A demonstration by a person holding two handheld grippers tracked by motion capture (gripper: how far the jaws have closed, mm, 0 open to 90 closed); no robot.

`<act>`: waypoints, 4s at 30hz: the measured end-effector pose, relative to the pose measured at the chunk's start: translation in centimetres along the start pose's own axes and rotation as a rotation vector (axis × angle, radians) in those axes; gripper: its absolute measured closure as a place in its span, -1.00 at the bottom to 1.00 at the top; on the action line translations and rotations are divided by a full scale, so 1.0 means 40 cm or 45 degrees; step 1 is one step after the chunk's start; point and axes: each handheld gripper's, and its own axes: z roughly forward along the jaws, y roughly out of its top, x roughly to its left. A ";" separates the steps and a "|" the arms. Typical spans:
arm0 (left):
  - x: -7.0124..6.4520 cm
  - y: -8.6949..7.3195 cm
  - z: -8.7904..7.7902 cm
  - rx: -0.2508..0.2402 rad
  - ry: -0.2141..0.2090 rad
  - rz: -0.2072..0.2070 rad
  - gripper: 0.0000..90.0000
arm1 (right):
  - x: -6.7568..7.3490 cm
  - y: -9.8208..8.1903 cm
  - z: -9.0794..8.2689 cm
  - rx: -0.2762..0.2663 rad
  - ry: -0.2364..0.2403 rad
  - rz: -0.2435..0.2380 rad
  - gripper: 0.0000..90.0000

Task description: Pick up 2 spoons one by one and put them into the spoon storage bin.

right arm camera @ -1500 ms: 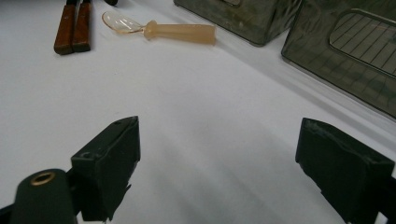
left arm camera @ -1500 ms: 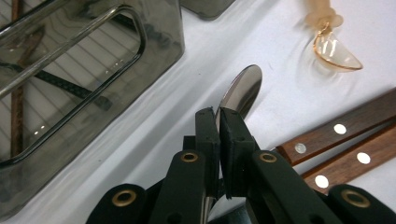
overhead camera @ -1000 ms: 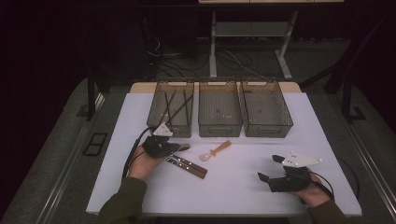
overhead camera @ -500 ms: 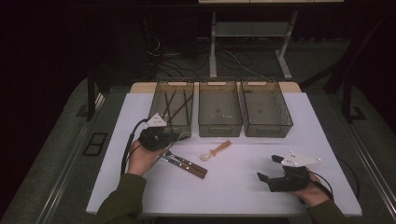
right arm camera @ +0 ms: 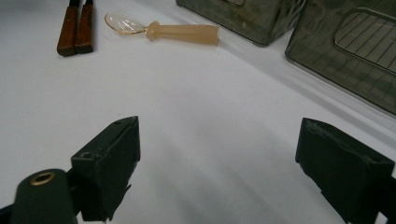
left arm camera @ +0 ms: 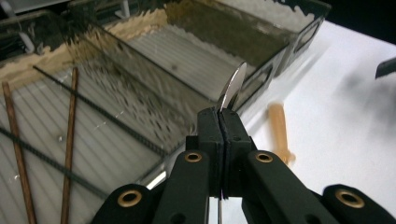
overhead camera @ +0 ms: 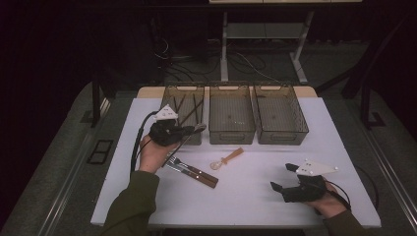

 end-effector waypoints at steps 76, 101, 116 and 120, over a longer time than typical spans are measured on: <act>0.018 0.207 0.390 -0.050 0.038 -0.087 0.96 | 0.002 0.006 -0.001 -0.034 0.045 0.029 -0.74; -0.053 0.175 0.285 0.044 -0.034 -0.029 -0.09 | 0.005 0.006 0.004 -0.021 0.043 0.012 -0.74; -0.088 0.084 0.202 0.094 -0.059 0.002 -0.17 | 0.002 0.003 0.004 -0.007 0.028 0.012 -0.74; -0.097 0.052 0.189 0.106 -0.068 -0.009 -0.14 | 0.002 0.002 0.003 -0.006 0.027 0.015 -0.74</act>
